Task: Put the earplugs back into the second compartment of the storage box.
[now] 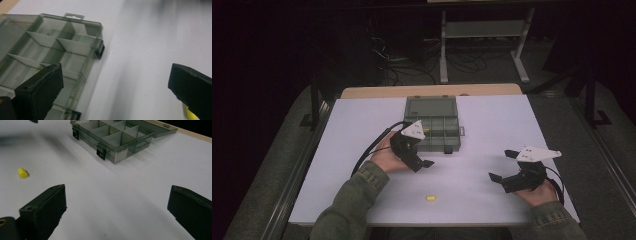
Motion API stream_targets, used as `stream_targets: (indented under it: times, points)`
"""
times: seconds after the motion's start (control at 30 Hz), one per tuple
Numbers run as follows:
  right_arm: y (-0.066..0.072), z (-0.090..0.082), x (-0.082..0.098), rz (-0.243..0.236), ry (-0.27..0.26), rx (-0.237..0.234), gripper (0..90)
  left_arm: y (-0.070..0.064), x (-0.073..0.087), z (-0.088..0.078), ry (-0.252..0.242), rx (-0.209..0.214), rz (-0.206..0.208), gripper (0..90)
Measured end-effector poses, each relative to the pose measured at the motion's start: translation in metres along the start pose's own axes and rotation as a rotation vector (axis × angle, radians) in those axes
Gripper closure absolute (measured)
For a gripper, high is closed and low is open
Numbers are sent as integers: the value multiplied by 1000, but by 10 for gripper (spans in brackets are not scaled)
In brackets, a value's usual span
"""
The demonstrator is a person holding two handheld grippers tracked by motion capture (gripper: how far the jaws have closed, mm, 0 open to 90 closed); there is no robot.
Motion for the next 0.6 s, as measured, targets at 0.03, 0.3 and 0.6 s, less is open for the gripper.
stream_targets:
  times: [0.03,0.3,0.6]
  points:
    - [0,0,0,0,1,0,15,-3,1,0,2,8,3,0]
    - [0,0,0,-2,1,-1,15,-31,6,1,37,67,38,49]
    - [1,0,-1,-5,-1,-3,15,-59,21,-1,83,147,89,131]
Point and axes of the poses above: each handheld gripper's, and its own axes: z roughly forward along the jaws, x roughly out of its underside, y roughly to its left, the point moved 8 cm from there along z, roughly forward along the jaws, and after that the axes turned 11 degrees about -x, right-handed, at the moved point
